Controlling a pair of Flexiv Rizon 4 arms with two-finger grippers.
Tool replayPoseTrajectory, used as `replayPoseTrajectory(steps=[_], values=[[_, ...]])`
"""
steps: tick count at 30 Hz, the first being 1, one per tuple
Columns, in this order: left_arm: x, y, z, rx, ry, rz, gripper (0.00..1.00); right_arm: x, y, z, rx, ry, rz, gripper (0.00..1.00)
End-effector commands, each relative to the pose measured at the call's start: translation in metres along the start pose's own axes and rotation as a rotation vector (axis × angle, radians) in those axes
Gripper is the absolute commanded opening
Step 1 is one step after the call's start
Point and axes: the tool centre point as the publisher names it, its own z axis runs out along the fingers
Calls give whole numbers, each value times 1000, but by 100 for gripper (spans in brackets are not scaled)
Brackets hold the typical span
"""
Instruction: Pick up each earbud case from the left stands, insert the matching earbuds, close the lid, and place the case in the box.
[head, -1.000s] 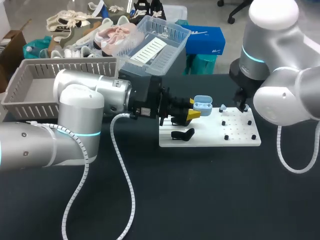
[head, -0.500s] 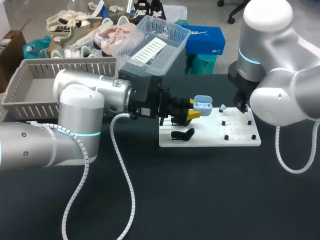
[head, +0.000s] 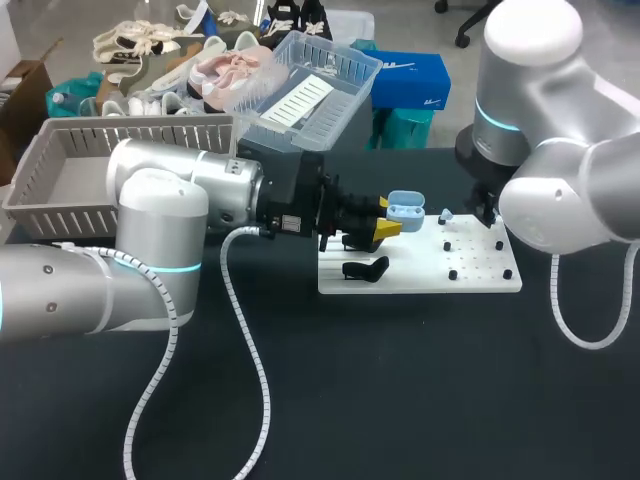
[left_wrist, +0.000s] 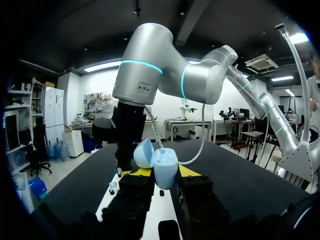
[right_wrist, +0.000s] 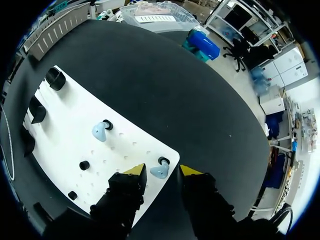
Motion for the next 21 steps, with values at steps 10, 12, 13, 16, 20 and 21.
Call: replayPoseTrajectory(steps=[10, 12, 13, 16, 20, 21], values=[[0, 0, 0, -2, 2, 0, 0, -1, 1, 1, 4, 1, -1, 16], [0, 0, 0, -2, 2, 0, 0, -2, 0, 2, 4, 0, -1, 13], [0, 0, 0, -2, 2, 0, 0, -2, 0, 2, 3, 0, -2, 9], [0, 0, 0, -2, 2, 0, 0, -2, 0, 1, 2, 1, -2, 0], [0, 0, 0, -2, 2, 0, 0, -2, 0, -1, 2, 4, -4, 0], [0, 0, 0, -2, 2, 0, 0, -2, 0, -2, 3, 4, -4, 0]])
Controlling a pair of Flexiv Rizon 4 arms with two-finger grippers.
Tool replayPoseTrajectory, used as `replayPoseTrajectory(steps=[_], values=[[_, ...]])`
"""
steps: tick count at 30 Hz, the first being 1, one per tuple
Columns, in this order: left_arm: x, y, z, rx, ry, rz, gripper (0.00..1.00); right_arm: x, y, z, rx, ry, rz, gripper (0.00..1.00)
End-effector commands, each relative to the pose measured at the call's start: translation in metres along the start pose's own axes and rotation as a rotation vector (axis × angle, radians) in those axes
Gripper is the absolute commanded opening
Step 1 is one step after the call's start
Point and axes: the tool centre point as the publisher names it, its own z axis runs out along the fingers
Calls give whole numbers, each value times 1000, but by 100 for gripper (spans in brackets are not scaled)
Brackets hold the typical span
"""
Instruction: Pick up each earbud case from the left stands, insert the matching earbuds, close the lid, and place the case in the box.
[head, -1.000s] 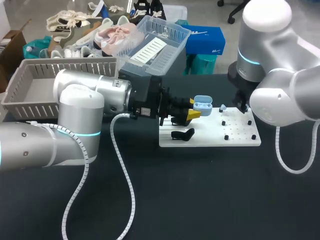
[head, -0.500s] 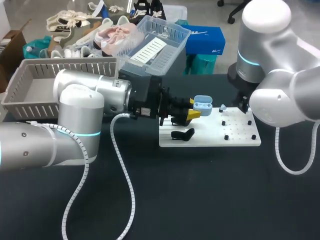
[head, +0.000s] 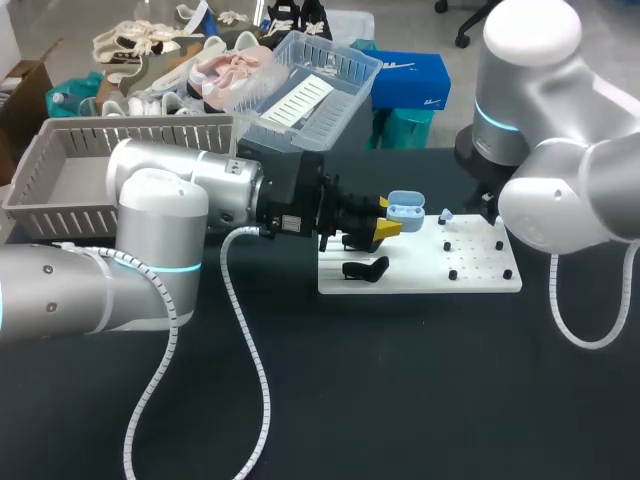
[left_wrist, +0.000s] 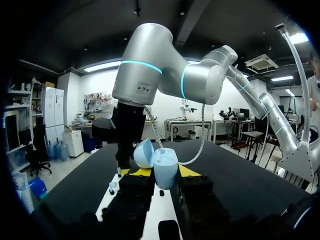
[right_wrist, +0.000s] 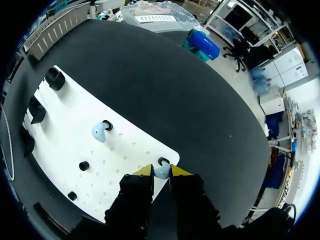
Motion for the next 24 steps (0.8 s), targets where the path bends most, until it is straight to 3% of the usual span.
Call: replayPoseTrajectory(steps=[1, 14, 24], values=[[0, 0, 0, -2, 2, 0, 0, -1, 0, -4, 8, 6, -4, 0], [0, 0, 0, -2, 2, 0, 0, 6, -2, -47, 20, -43, 2, 0], [0, 0, 0, -2, 2, 0, 0, 23, -4, -129, 45, -173, 42, 0]])
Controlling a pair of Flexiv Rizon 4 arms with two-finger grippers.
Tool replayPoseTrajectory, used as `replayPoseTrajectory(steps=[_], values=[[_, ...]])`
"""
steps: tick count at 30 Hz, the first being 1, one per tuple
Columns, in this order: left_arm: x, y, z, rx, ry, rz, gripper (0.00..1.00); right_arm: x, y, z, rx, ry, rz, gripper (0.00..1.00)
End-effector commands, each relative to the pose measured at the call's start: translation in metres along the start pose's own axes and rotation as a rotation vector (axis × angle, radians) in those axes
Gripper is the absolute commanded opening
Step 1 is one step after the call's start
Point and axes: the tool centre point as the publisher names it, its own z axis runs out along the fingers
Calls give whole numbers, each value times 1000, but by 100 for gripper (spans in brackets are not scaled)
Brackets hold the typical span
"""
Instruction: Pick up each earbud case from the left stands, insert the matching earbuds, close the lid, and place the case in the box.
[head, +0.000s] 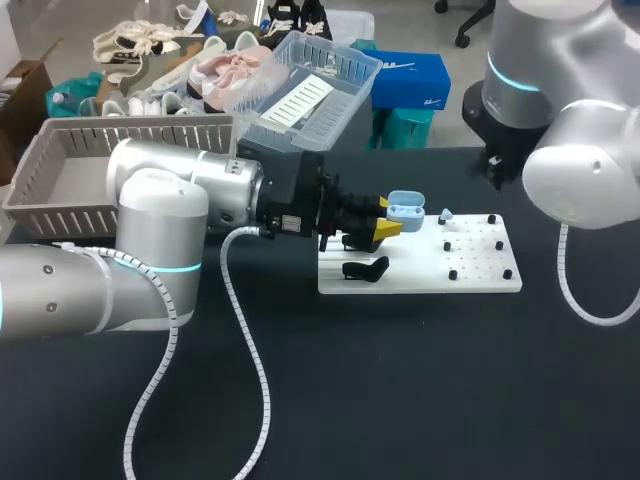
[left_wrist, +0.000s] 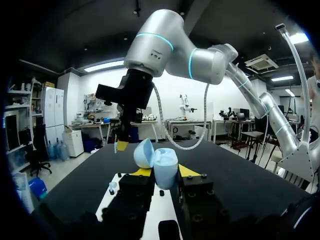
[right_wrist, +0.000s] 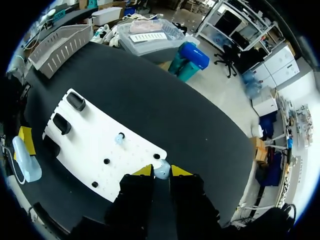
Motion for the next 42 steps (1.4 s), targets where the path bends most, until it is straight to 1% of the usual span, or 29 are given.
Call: replayPoseTrajectory(steps=[1, 6, 10, 15, 23, 29, 42], values=[[0, 0, 0, -2, 2, 0, 0, 29, 4, -55, 11, -104, -6, 0], [0, 0, 0, -2, 2, 0, 0, 33, 16, -90, 1, -156, -26, 0], [0, 0, 0, -2, 2, 0, 0, 33, 30, -113, -28, -192, -50, 0], [0, 0, 0, -2, 2, 0, 0, 32, 55, -130, -54, -212, -105, 0], [0, 0, 0, -2, 2, 0, 0, 26, 82, -135, -94, -223, -190, 0], [0, 0, 0, -2, 2, 0, 0, 21, 99, -135, -126, -229, -226, 0], [0, 0, 0, -2, 2, 0, 0, 19, 100, -137, -120, -234, -229, 0]])
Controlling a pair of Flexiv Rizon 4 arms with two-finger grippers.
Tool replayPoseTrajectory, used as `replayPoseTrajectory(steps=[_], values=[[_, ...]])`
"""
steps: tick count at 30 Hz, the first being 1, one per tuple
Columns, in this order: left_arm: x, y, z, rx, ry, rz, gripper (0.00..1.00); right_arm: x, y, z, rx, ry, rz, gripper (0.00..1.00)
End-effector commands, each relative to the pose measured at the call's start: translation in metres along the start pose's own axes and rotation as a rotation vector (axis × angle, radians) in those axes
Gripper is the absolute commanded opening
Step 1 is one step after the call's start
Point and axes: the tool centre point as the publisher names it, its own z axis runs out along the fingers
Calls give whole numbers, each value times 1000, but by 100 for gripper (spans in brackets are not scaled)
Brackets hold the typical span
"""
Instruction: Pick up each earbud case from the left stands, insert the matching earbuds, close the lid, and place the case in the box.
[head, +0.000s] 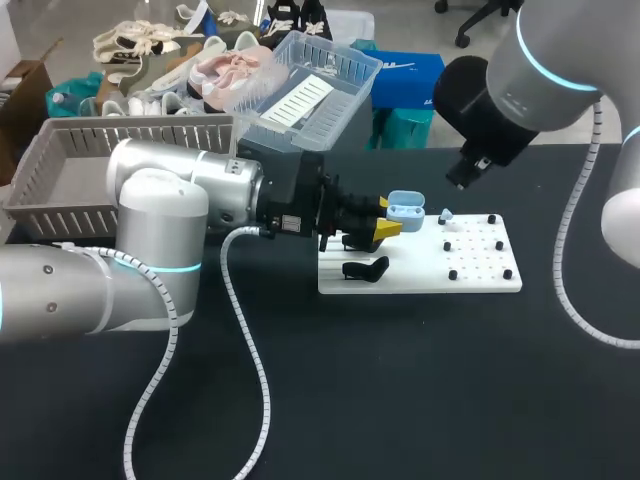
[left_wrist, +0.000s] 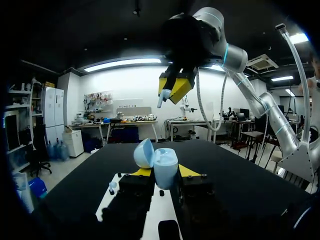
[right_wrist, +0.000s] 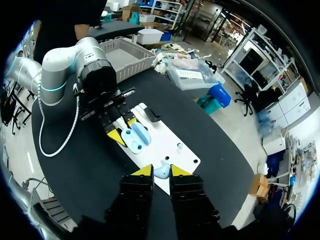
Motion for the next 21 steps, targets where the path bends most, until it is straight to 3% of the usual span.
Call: replayPoseTrajectory(steps=[1, 5, 14, 19, 21], values=[[0, 0, 0, -2, 2, 0, 0, 0, 0, 0, 0, 1, 0, 0], [0, 0, 0, -2, 2, 0, 0, 1, 0, -1, 6, 19, 23, 0], [0, 0, 0, -2, 2, 0, 0, 8, 8, -6, -102, 142, 303, 0], [0, 0, 0, -2, 2, 0, 0, 11, 19, -10, -162, 236, 323, 0], [0, 0, 0, -2, 2, 0, 0, 12, 23, -10, -160, 233, 334, 0]])
